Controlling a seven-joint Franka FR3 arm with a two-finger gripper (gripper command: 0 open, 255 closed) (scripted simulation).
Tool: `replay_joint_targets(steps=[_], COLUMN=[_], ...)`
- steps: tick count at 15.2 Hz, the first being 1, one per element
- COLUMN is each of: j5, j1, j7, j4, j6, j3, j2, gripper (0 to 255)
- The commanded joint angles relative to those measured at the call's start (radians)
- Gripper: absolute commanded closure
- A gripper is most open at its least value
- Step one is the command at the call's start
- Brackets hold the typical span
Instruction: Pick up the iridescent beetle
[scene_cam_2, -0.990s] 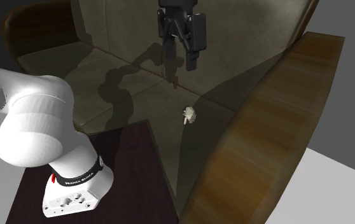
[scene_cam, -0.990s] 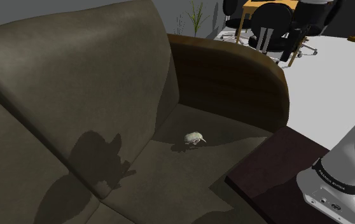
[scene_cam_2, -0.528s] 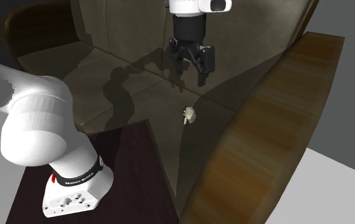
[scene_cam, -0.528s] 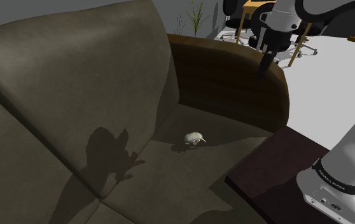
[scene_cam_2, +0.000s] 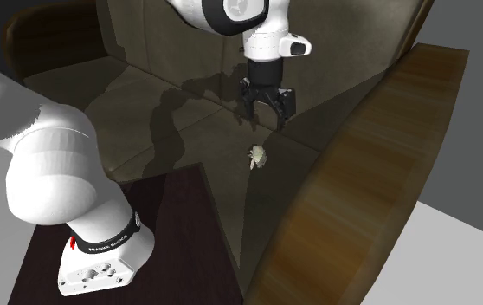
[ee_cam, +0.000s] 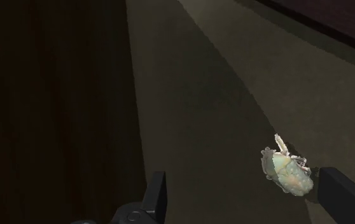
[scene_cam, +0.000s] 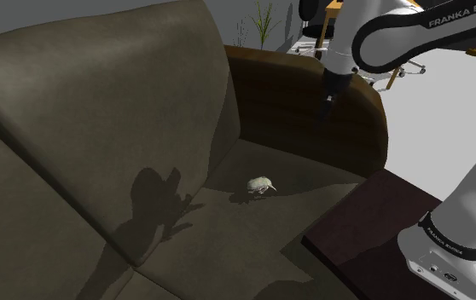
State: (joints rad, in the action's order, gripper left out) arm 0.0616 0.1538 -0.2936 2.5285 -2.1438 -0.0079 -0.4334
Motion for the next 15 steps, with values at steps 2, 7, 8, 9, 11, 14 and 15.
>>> replay_joint_targets(steps=[2, 7, 8, 9, 11, 14, 15], j5=[-0.008, -0.011, -0.011, -0.009, -0.003, 0.013, 0.02], j1=[0.029, 0.068, 0.075, 0.082, 0.095, 0.113, 0.12], j7=[-0.016, -0.049, -0.054, -0.06, -0.068, -0.077, -0.078], j4=[0.007, -0.013, -0.02, -0.028, -0.048, -0.084, -0.098], j6=[-0.109, -0.262, -0.291, -0.319, -0.372, -0.445, -0.468], j3=[0.018, 0.045, 0.052, 0.058, 0.071, 0.09, 0.095], j2=[0.095, 0.26, 0.294, 0.329, 0.399, 0.504, 0.539], gripper=[0, 0, 0, 0, 0, 0, 0])
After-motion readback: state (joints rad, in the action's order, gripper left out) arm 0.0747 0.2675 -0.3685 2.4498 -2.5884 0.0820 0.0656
